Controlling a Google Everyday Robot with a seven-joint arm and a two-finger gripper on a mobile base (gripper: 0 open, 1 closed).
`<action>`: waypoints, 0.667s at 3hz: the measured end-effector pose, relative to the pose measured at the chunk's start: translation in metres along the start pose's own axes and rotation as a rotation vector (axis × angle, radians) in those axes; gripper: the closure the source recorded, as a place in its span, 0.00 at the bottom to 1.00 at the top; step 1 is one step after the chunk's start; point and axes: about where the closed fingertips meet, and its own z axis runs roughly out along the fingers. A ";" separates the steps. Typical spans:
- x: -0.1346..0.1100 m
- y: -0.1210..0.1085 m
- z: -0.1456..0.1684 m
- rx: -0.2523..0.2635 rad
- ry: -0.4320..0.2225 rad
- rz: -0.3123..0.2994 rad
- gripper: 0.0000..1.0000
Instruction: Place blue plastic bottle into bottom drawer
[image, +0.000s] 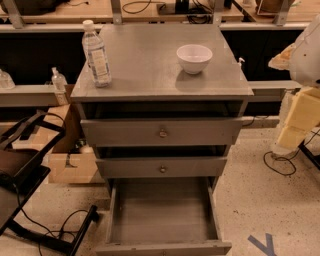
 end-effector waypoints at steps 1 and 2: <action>0.000 0.000 0.000 0.000 0.000 0.000 0.00; -0.004 -0.004 0.013 0.007 -0.068 0.027 0.00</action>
Offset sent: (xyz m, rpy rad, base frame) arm 0.0449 0.0172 -0.0504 0.3512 -0.0890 -0.0427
